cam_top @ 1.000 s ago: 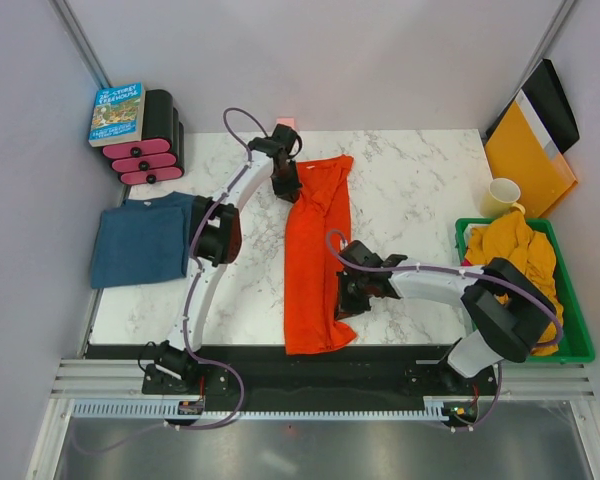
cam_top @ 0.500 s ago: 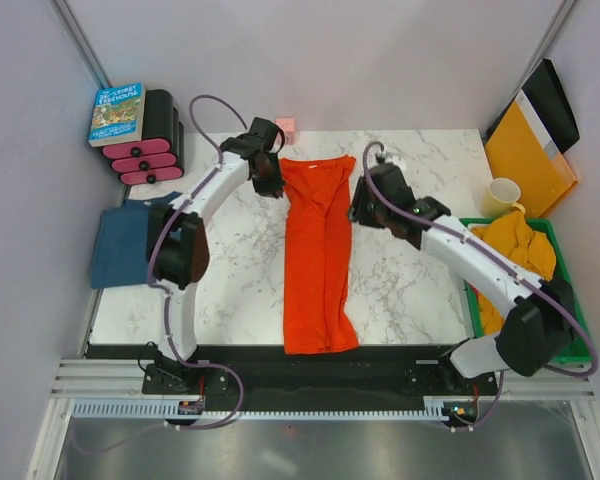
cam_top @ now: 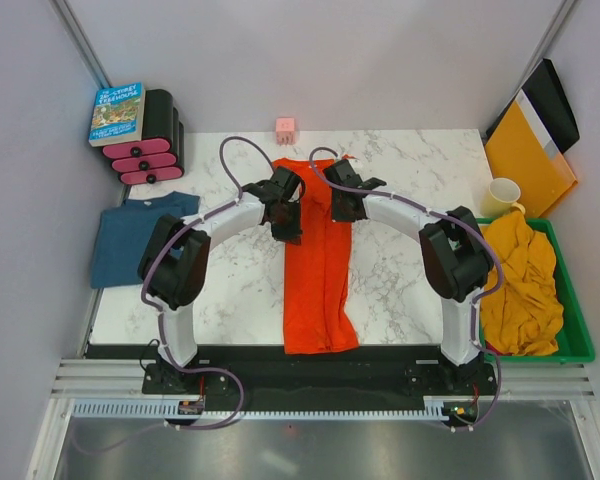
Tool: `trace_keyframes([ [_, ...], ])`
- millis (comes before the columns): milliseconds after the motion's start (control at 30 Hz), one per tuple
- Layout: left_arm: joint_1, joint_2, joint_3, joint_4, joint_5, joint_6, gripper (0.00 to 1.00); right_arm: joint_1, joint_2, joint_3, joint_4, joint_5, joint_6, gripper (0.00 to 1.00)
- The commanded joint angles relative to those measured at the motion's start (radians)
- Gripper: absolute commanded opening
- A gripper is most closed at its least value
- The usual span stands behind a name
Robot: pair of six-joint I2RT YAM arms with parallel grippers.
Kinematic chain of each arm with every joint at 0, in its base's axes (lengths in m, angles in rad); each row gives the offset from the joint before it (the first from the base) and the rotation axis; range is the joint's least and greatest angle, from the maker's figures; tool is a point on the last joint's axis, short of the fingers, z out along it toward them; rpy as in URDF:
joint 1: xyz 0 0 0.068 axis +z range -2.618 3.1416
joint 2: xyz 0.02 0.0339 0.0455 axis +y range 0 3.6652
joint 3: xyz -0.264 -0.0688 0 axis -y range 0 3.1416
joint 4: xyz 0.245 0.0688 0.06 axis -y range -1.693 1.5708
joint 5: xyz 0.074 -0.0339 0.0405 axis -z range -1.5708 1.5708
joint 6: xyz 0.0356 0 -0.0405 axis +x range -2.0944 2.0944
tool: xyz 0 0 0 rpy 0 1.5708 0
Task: Fold and stack the t-shirts
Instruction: Rotate the tshirt 90 degrees
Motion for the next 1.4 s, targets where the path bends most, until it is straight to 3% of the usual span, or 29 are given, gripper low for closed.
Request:
trace_keyframes([
  [0, -0.022, 0.043, 0.012, 0.086, 0.031, 0.006, 0.1, 0.004, -0.007, -0.057, 0.037, -0.017, 0.043, 0.0],
  [267, -0.024, 0.172, 0.075, 0.058, 0.001, -0.008, 0.1, 0.002, 0.101, -0.044, 0.045, -0.042, 0.046, 0.0],
  [567, 0.03, 0.337, 0.282, -0.04, 0.015, 0.014, 0.1, -0.034, 0.221, 0.084, 0.019, -0.068, 0.057, 0.0],
  [833, 0.084, 0.331, 0.35, -0.077, 0.007, 0.023, 0.1, -0.067, 0.225, 0.129, 0.014, -0.077, 0.045, 0.0],
  [967, 0.084, 0.205, 0.258, -0.075, -0.025, 0.017, 0.12, -0.067, 0.07, 0.075, 0.068, -0.047, 0.049, 0.3],
  [1100, 0.082, 0.076, 0.174, -0.071, -0.051, 0.017, 0.18, -0.065, -0.027, 0.05, 0.068, -0.042, 0.036, 0.5],
  [1267, 0.076, -0.045, 0.062, -0.026, -0.033, 0.011, 0.2, -0.067, -0.061, 0.045, 0.079, -0.018, 0.003, 0.54],
  [1367, 0.065, -0.091, -0.032, 0.029, 0.043, -0.038, 0.16, -0.067, 0.032, 0.16, 0.077, -0.077, -0.03, 0.45],
])
